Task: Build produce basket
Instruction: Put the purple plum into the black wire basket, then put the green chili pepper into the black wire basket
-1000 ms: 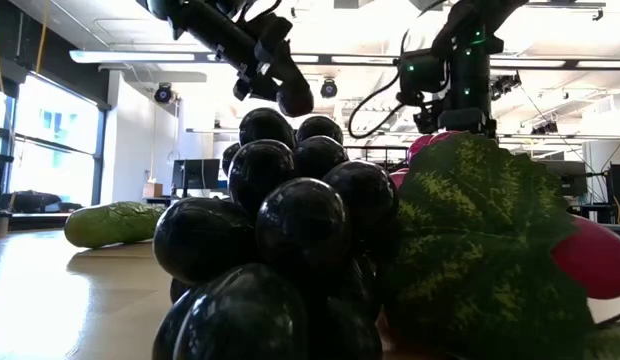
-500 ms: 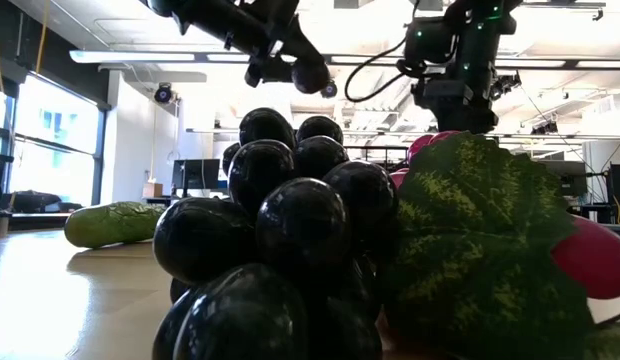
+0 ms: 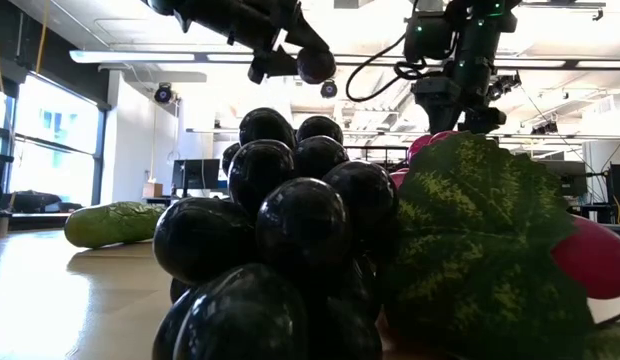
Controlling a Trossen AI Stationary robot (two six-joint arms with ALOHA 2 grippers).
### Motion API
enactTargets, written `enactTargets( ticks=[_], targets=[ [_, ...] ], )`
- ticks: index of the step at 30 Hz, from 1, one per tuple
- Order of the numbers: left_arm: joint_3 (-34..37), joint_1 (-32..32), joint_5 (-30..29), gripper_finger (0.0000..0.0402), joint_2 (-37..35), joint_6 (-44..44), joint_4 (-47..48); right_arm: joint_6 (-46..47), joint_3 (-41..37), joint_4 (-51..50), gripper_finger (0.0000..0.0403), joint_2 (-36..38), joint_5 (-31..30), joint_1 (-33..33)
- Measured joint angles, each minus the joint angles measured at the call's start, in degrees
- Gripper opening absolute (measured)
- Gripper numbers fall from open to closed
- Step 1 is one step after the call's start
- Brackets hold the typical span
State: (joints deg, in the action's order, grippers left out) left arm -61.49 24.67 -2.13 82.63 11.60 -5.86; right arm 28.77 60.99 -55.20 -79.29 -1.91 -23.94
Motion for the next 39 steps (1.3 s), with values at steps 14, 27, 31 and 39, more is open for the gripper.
enactTargets(
  ticks=[14, 27, 31, 39],
  targets=[
    [0.0, 0.0, -5.9, 0.0290, 0.0, 1.9, 7.9, 10.3, 0.0, 0.2, 0.0374, 0.0, 0.0, 0.0],
    [0.0, 2.8, -1.7, 0.0341, 1.6, 4.7, 7.9, 10.3, 0.0, 0.2, 0.0374, 0.0, 0.0, 0.0],
    [0.0, 3.1, -1.3, 0.0384, 2.5, 4.4, 7.6, 10.3, 0.0, 0.2, 0.0374, 0.0, 0.0, 0.0],
    [0.0, 3.2, -3.0, 0.0397, 2.1, -2.6, 8.9, 10.2, 0.0, 0.2, 0.0374, 0.0, 0.0, 0.0]
  ],
)
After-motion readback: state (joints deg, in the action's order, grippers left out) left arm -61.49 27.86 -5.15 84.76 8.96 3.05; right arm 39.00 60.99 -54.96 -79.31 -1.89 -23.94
